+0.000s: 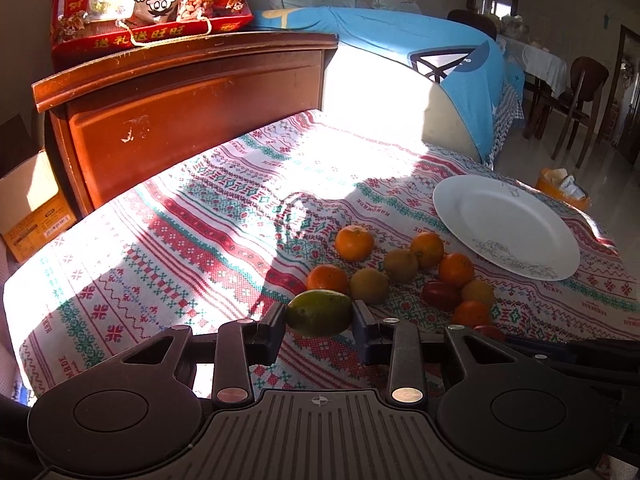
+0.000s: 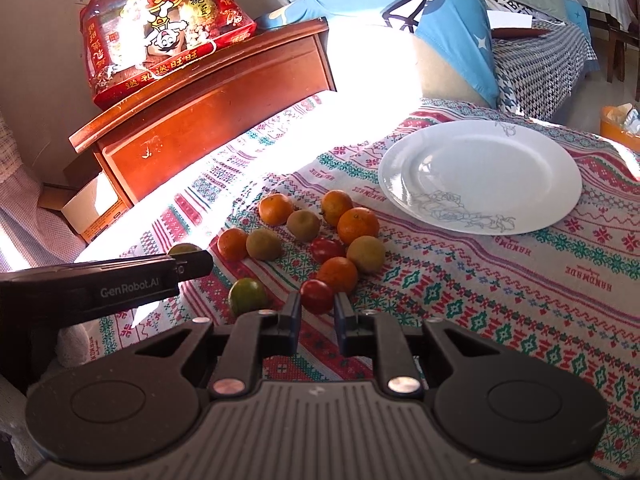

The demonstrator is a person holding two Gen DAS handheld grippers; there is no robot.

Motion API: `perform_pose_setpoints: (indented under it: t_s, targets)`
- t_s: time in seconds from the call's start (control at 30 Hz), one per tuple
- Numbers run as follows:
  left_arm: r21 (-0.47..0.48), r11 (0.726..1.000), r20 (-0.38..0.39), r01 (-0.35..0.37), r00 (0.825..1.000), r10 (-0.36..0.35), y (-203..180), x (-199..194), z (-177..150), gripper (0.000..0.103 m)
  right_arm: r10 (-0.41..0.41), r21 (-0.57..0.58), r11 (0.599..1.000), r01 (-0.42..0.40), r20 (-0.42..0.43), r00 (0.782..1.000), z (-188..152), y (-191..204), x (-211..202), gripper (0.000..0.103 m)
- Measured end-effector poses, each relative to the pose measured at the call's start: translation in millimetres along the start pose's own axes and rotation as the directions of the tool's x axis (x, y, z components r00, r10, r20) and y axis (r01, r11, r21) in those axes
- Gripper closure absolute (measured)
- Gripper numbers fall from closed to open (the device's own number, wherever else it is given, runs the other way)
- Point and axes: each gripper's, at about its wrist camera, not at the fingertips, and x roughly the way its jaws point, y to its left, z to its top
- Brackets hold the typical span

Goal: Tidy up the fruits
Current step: 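Open both grippers and move them toward the fruit pile, then grasp a red cherry tomato with the right gripper and drop it on the plate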

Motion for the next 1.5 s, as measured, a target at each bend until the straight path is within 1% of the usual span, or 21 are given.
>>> perform_pose_setpoints:
  t_s: [0.23, 0.4, 0.6, 0.77, 0.87, 1.1, 1.2, 1.33, 1.43, 1.5]
  targets:
    - [0.003, 0.999, 0.009, 0.033, 0.999, -0.033, -7, -1, 5, 0.07, -0.008, 0.036, 0.999, 0.007, 0.028, 1.0, 7, -7, -6, 0.086]
    - [0.032, 0.997, 0.012, 0.067, 0.998, -0.067, -22, 3, 13, 0.07, -0.044, 0.072, 0.997, 0.039, 0.07, 0.997, 17, -19, -12, 0.086]
    - [0.05, 0.991, 0.013, 0.124, 0.992, -0.125, -41, 14, 30, 0.07, -0.119, 0.125, 0.987, 0.104, 0.116, 0.986, 29, -40, -12, 0.086]
    - [0.058, 0.984, 0.005, 0.167, 0.986, -0.167, -55, 27, 42, 0.07, -0.172, 0.207, 0.968, 0.143, 0.128, 0.977, 35, -61, -7, 0.086]
    - [0.081, 0.979, 0.002, 0.186, 0.982, -0.186, -66, 37, 47, 0.07, -0.191, 0.243, 0.958, 0.154, 0.134, 0.972, 37, -71, -4, 0.086]
    - [0.089, 0.971, -0.009, 0.224, 0.974, -0.224, -83, 56, 56, 0.07, -0.211, 0.292, 0.942, 0.165, 0.134, 0.968, 40, -84, 3, 0.086]
    - [0.085, 0.973, -0.012, 0.213, 0.977, -0.213, -83, 61, 57, 0.07, -0.212, 0.303, 0.939, 0.165, 0.128, 0.969, 39, -85, 5, 0.086]
    - [0.045, 0.973, -0.014, 0.228, 0.974, -0.227, -68, 59, 60, 0.07, -0.213, 0.293, 0.942, 0.165, 0.139, 0.967, 41, -84, 4, 0.086]
    - [0.052, 0.98, -0.015, 0.193, 0.981, -0.193, -55, 57, 59, 0.07, -0.215, 0.301, 0.939, 0.166, 0.138, 0.967, 41, -85, 6, 0.086]
    - [0.051, 0.979, -0.027, 0.195, 0.981, -0.194, -47, 55, 56, 0.07, -0.221, 0.311, 0.935, 0.171, 0.134, 0.966, 41, -87, 8, 0.086]
